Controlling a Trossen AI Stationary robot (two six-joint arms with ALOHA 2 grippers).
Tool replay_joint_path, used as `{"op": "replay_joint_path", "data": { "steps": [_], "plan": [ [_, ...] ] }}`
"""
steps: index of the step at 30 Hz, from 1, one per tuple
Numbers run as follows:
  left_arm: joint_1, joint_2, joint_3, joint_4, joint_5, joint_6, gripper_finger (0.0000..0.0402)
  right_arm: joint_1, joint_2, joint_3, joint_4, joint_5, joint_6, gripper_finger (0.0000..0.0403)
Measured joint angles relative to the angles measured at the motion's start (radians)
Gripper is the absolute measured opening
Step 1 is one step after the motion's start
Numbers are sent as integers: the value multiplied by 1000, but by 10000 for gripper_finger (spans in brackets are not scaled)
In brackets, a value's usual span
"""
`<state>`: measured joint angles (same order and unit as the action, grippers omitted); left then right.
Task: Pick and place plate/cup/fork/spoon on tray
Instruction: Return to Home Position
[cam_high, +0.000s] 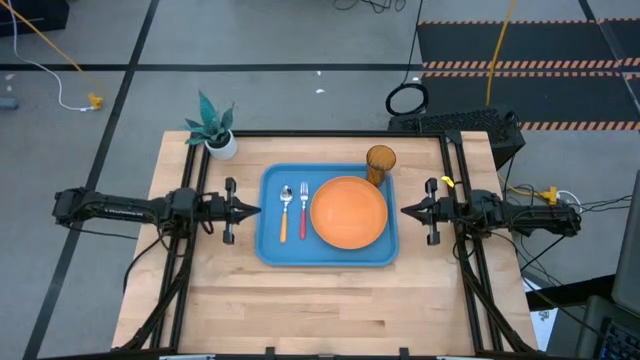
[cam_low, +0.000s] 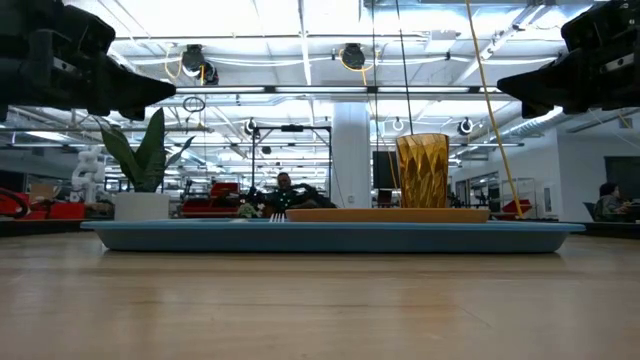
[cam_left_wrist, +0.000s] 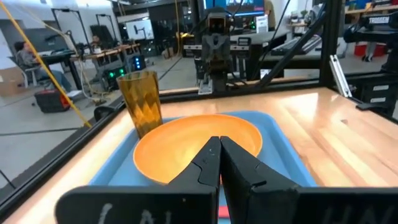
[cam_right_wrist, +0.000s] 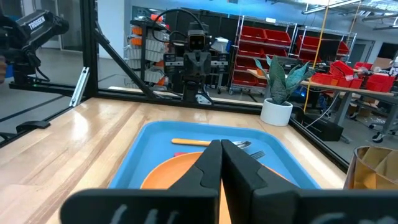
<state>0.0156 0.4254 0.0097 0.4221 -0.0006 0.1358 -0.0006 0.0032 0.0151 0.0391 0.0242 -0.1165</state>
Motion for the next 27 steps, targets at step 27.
{"op": "replay_joint_path", "data": {
  "steps": [27],
  "plan": [
    [8,-423,1,-256,1,21,10,0,0,0,1,0,0,0]
  ]
}}
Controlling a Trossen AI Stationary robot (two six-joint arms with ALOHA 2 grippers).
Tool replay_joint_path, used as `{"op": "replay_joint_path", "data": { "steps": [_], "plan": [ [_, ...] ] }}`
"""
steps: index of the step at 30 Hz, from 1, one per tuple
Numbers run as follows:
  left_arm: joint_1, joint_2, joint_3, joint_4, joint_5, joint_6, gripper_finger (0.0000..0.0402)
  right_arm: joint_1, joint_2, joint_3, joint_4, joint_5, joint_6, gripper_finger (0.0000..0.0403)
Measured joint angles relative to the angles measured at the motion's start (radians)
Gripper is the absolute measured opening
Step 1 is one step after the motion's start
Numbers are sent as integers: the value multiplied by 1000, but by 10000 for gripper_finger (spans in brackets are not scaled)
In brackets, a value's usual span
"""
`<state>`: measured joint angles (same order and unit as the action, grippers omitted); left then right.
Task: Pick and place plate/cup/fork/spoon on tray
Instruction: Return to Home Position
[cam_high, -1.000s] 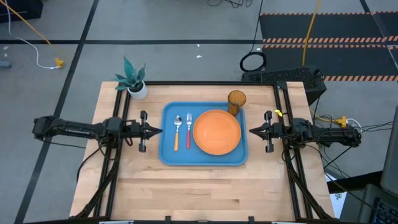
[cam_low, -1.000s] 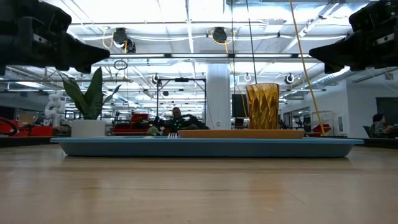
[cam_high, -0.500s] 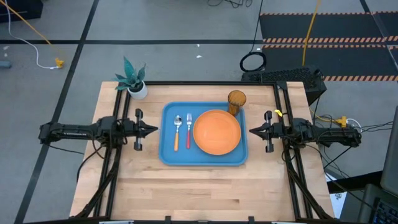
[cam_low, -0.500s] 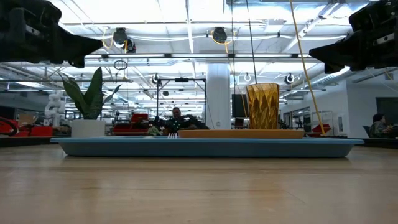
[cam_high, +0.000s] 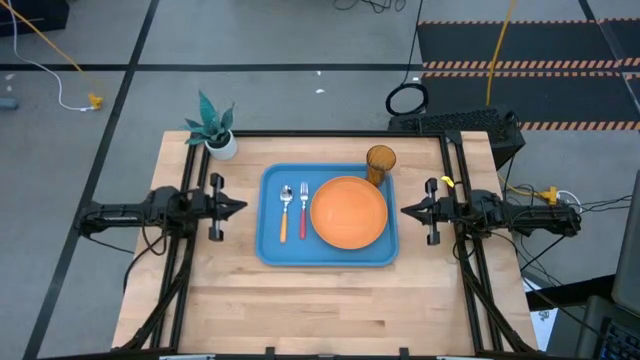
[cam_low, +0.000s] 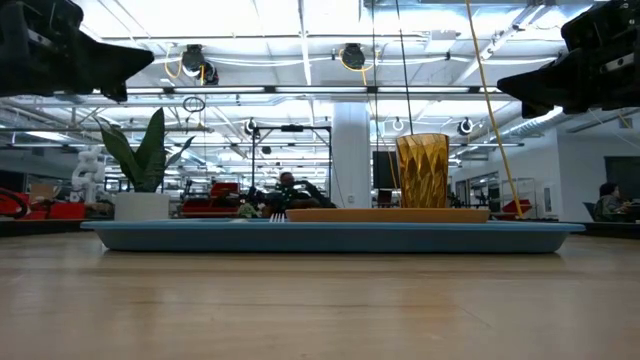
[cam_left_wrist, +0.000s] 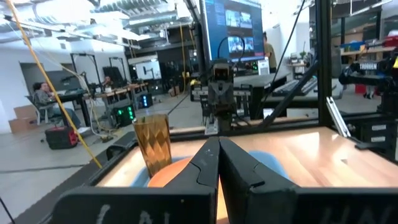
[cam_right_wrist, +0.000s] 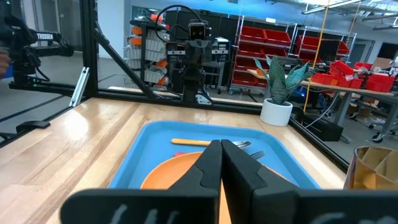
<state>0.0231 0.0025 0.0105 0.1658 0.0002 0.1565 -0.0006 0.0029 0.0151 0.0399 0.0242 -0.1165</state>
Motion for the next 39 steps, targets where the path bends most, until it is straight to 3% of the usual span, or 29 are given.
{"op": "replay_joint_path", "data": {
  "steps": [18,27,39],
  "plan": [
    [0,0,0,-116,-61,-1,4,0,0,0,-1,0,0,0],
    [0,0,0,-135,-61,2,24,0,0,0,-2,0,0,0],
    [0,3,1,-147,-54,-25,4,0,0,0,-2,0,0,0]
  ]
}}
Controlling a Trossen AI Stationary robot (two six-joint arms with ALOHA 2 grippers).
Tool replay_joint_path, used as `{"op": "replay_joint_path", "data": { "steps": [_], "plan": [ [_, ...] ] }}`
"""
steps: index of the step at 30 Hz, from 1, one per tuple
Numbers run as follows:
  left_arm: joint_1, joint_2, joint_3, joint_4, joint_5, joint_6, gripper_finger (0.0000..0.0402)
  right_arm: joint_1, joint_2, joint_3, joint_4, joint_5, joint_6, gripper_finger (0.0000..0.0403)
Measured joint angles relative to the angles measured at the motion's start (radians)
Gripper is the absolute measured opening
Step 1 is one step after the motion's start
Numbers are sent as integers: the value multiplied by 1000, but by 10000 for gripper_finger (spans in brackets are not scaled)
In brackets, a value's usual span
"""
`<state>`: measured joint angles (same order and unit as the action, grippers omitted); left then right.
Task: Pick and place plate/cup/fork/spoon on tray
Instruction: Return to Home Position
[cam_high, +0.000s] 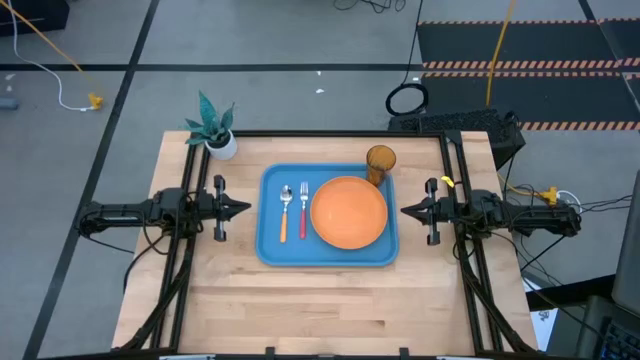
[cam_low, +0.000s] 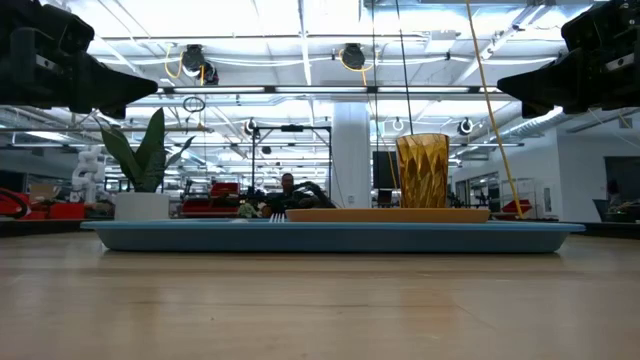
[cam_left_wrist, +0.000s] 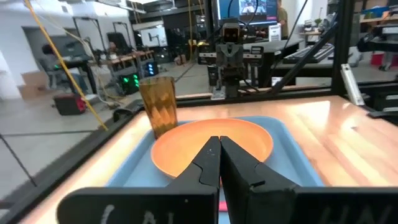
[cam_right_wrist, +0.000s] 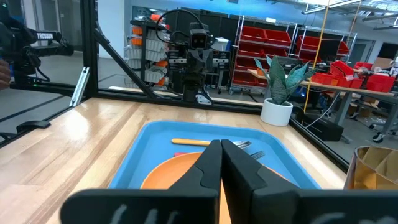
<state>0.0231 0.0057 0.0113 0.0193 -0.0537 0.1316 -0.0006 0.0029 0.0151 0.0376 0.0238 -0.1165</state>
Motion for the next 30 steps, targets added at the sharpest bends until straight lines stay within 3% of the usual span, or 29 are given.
{"op": "replay_joint_path", "data": {
  "steps": [8,18,30],
  "plan": [
    [0,1,0,-10,47,-54,19,0,0,0,0,0,0,0],
    [0,1,0,-9,47,3,4,0,0,0,0,0,0,0],
    [0,1,0,-7,47,-11,35,0,0,0,0,0,0,0]
  ]
}}
